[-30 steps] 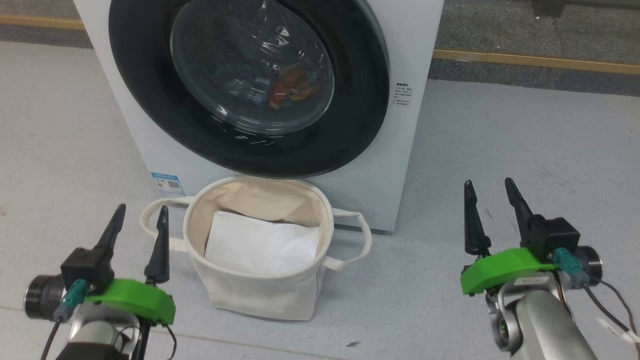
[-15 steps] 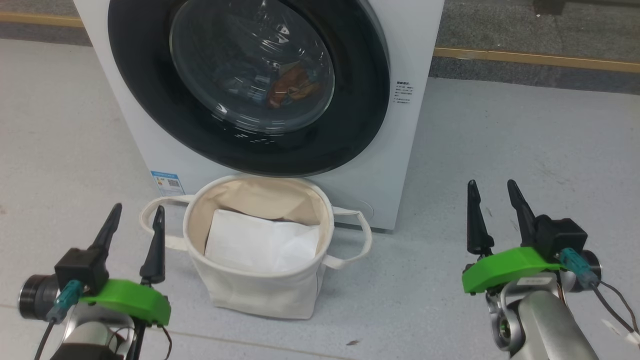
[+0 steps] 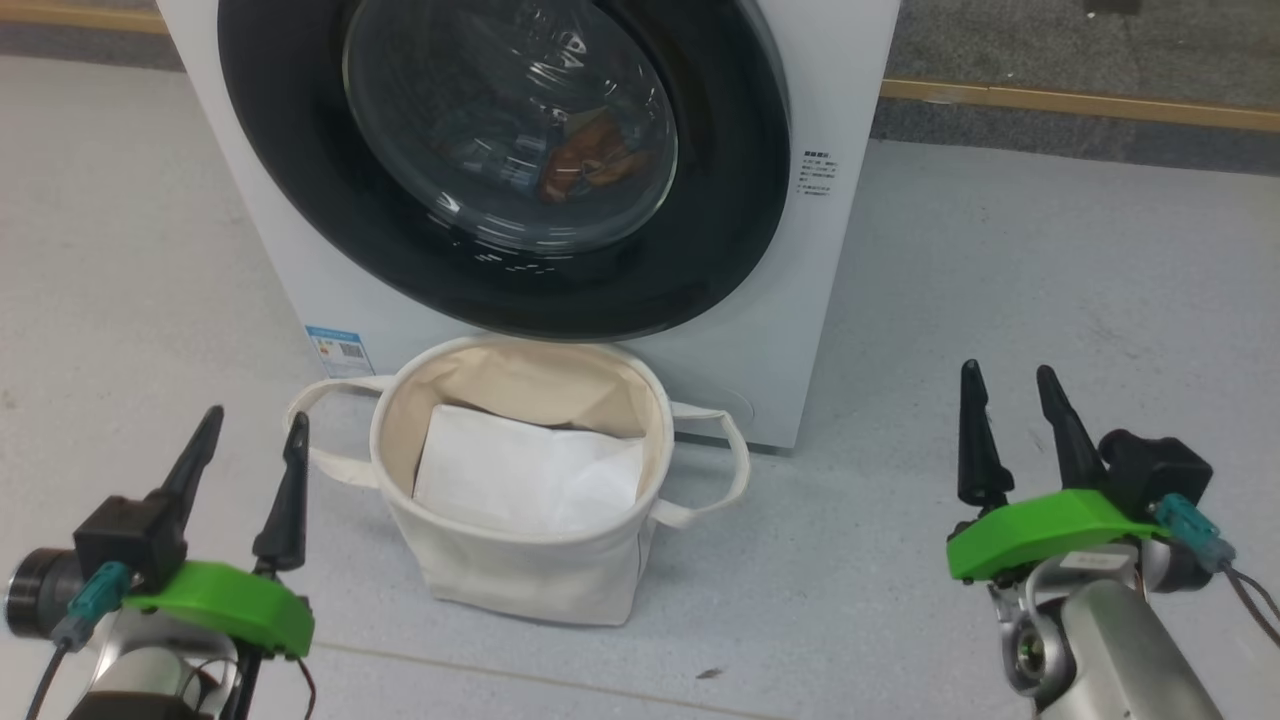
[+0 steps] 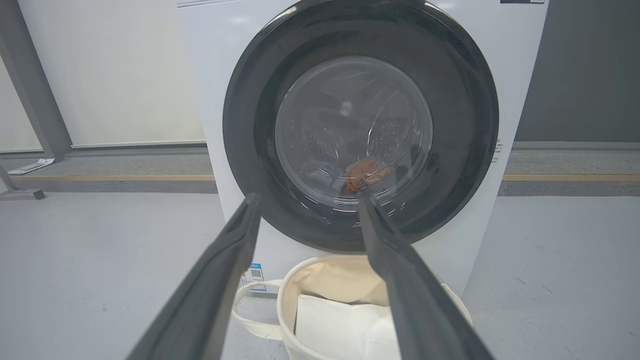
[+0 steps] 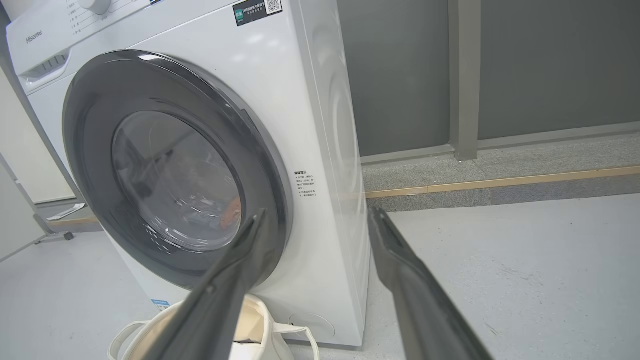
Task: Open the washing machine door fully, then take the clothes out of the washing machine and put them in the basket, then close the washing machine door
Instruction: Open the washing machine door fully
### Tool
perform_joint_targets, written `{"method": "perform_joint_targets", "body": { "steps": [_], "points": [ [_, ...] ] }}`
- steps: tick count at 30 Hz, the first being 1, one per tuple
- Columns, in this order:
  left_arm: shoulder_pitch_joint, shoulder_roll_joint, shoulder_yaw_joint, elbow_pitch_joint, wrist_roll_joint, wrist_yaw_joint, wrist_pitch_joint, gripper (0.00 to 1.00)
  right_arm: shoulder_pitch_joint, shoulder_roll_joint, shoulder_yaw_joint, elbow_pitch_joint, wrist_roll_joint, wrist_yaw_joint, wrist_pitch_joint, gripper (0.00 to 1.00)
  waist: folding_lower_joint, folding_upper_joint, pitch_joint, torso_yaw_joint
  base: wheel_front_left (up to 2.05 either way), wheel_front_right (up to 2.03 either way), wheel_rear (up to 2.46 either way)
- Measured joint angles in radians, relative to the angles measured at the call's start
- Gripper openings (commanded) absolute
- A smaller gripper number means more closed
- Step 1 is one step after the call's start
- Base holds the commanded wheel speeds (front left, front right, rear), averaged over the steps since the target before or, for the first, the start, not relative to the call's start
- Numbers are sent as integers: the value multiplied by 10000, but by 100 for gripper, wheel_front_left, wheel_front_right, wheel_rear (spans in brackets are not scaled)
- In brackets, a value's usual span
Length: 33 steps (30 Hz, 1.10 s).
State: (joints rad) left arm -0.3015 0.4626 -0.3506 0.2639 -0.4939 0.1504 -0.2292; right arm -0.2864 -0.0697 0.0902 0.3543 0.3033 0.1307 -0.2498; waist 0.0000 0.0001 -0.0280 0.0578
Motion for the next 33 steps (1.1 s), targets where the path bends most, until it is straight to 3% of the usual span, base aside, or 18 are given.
{"method": "perform_joint_targets", "body": {
  "steps": [6, 7, 8, 14, 15, 20, 27, 33],
  "points": [
    [150, 88, 128, 46, -174, -2, -2, 100, -363, -393, 109, 221, 1057, 0, 0, 100, 0, 0, 223, 99, 0, 0, 0],
    [150, 88, 157, 69, -203, -2, -2, 100, -463, -462, 105, 255, 1321, 0, 0, 46, 0, 0, 271, 121, 0, 0, 0],
    [150, 88, 201, 82, -203, -2, -19, 100, -565, -541, 79, 282, 1582, 0, 0, 0, 0, 0, 332, 141, 0, 0, 0],
    [140, 27, 401, 100, -290, -13, -113, 100, -1355, -1310, 125, 780, 3856, 0, 38, 0, 0, 0, 896, 341, 0, 0, 0],
    [125, -127, 527, 23, -290, -67, -194, 100, -1708, -1649, 219, 840, 4901, 0, 437, 0, 0, 0, 1110, 457, 0, 0, 0],
    [106, -642, 731, -27, -128, -293, -203, 100, -2615, -2529, 387, 821, 7770, 0, 2180, 0, 0, 0, 1575, 916, 0, 0, 0],
    [9, -1383, 825, -23, 376, -780, -203, 100, -3894, -3298, 332, 1175, 10030, -2, 4059, 0, 0, 0, 2086, 1642, 0, 0, 0],
    [-218, -2102, 1026, 15, 851, -1413, -205, 100, -5745, -3486, 508, 2543, 10542, -2, 5097, 0, 0, 0, 2678, 2250, 0, 0, 0]
  ]
}}
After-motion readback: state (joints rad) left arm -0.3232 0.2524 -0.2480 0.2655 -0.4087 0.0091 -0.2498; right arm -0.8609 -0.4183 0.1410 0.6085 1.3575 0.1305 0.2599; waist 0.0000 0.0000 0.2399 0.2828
